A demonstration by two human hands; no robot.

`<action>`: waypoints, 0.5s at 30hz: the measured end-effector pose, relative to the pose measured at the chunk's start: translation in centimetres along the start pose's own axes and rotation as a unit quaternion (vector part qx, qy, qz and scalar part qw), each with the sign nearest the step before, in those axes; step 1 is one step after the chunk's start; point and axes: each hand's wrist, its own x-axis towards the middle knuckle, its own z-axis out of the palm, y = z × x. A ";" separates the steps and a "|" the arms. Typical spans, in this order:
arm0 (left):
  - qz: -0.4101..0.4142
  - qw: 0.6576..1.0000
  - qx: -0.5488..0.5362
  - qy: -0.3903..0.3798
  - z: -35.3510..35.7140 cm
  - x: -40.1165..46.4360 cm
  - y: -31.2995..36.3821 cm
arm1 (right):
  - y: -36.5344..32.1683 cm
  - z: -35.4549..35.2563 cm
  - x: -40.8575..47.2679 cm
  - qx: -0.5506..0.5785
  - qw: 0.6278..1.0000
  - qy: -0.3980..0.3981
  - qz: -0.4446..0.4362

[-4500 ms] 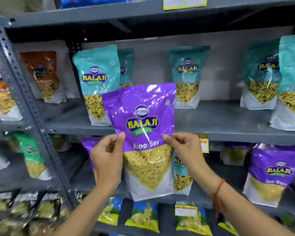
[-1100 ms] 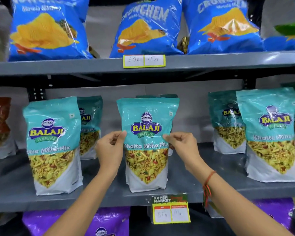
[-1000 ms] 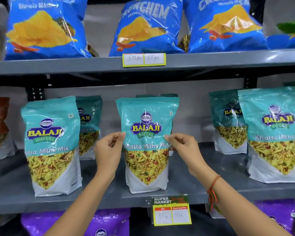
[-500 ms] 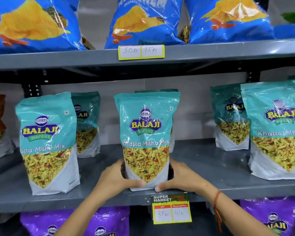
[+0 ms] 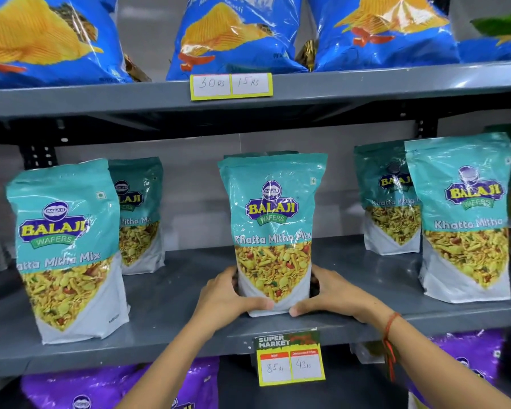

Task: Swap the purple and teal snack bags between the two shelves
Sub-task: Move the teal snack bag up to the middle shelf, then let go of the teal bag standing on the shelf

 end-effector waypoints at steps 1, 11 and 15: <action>0.000 1.000 -0.002 -0.001 0.1 0.0 0.0 | 0.1 0.0 0.0 0.005 1.000 0.000 0.002; 0.032 0.994 -0.076 0.071 -2.1 -2.9 0.2 | -1.7 1.5 -2.5 0.132 0.966 0.210 -0.070; 0.062 0.967 -0.170 0.182 -3.8 -6.5 -0.4 | -5.2 4.7 -5.2 0.139 0.920 0.333 -0.153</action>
